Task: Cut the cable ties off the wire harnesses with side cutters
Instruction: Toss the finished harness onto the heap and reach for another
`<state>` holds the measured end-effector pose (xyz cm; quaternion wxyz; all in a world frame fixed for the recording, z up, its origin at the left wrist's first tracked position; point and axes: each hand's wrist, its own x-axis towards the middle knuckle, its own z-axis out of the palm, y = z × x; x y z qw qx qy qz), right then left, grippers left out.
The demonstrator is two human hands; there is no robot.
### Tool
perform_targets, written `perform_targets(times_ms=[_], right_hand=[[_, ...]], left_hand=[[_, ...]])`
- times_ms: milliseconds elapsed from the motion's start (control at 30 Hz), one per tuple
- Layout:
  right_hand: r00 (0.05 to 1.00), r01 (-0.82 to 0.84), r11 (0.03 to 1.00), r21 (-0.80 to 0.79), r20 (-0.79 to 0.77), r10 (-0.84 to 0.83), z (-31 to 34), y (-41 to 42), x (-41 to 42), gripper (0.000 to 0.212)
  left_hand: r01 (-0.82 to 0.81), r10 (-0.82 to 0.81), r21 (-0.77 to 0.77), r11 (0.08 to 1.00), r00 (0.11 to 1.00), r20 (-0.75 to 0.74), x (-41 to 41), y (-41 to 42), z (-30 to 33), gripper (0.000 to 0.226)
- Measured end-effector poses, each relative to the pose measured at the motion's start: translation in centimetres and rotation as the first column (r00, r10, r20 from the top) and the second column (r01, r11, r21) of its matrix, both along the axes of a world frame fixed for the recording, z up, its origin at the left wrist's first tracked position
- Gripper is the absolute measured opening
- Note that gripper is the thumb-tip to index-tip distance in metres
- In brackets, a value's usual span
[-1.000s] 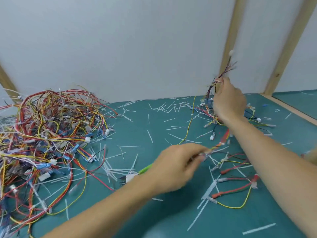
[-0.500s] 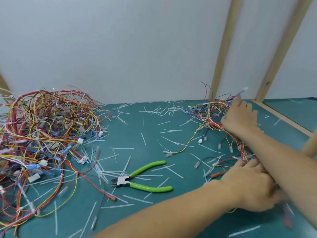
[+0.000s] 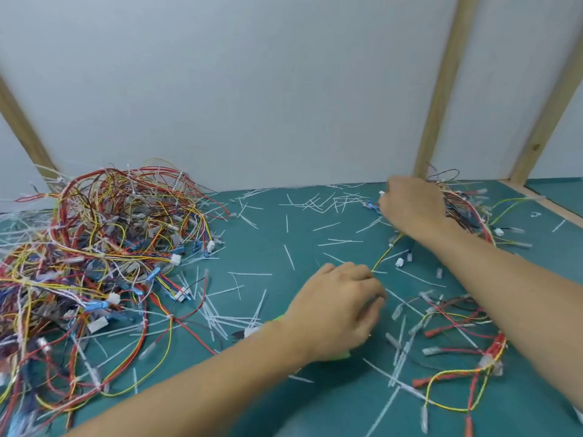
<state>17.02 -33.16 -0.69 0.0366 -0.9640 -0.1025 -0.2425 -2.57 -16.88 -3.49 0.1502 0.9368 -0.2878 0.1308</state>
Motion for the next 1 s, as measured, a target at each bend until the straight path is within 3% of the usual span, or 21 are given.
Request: perform_targets(times_ms=[67, 200, 433, 500, 567, 633, 767, 867, 933, 1000], right_hand=[[0.974, 0.165, 0.982, 0.095, -0.175, -0.147, -1.2, -1.4, 1.2, 0.027], [0.915, 0.316, 0.903, 0.291, -0.347, -0.208, -3.2, -1.9, 2.3, 0.047], [0.828, 0.501, 0.749, 0.434, -0.493, -0.268, -2.6, -2.4, 2.9, 0.071], [0.884, 0.433, 0.77, 0.469, -0.39, -0.259, -2.0, -1.4, 2.0, 0.067], [0.963, 0.255, 0.827, 0.5, -0.209, -0.17, -1.8, 0.9, 0.4, 0.054], [0.992, 0.108, 0.904, 0.414, -0.108, -0.07, -1.8, 4.0, -1.9, 0.048], [0.953, 0.074, 0.997, 0.02, -0.295, -0.065, -2.3, 8.1, -5.2, 0.057], [0.945, 0.069, 0.992, -0.11, -0.313, -0.1, -2.9, 7.9, -6.2, 0.058], [0.975, -0.004, 0.999, -0.033, -0.223, -0.004, -3.5, 7.9, -6.9, 0.054], [0.977, -0.14, 0.979, 0.15, -0.138, 0.161, -4.3, 8.6, -7.8, 0.045]], left_hand=[[-0.127, 0.127, 0.011, 0.992, 0.992, 0.0, 0.2, 2.8, -0.2, 0.023], [-0.295, 0.296, 0.029, 0.955, 0.954, -0.045, 0.1, 6.7, -0.7, 0.022], [-0.256, 0.252, -0.011, 0.967, 0.959, -0.126, -0.3, 7.8, -1.6, 0.021], [-0.221, 0.217, -0.015, 0.975, 0.968, -0.126, -0.2, 7.6, -1.7, 0.017], [-0.213, 0.207, -0.035, 0.976, 0.97, -0.131, 0.0, 7.1, -1.7, 0.015], [-0.236, 0.225, -0.057, 0.97, 0.963, -0.147, 0.4, 6.4, -1.7, 0.014], [-0.269, 0.254, -0.074, 0.96, 0.952, -0.169, 0.9, 6.4, -1.2, 0.018], [-0.365, 0.362, -0.056, 0.929, 0.93, -0.061, 1.0, 10.1, 0.3, 0.021], [-0.454, 0.457, -0.061, 0.889, 0.888, 0.048, 1.2, 14.4, 2.1, 0.016], [-0.575, 0.578, -0.07, 0.815, 0.8, 0.16, 1.8, 19.3, 4.5, 0.018]])
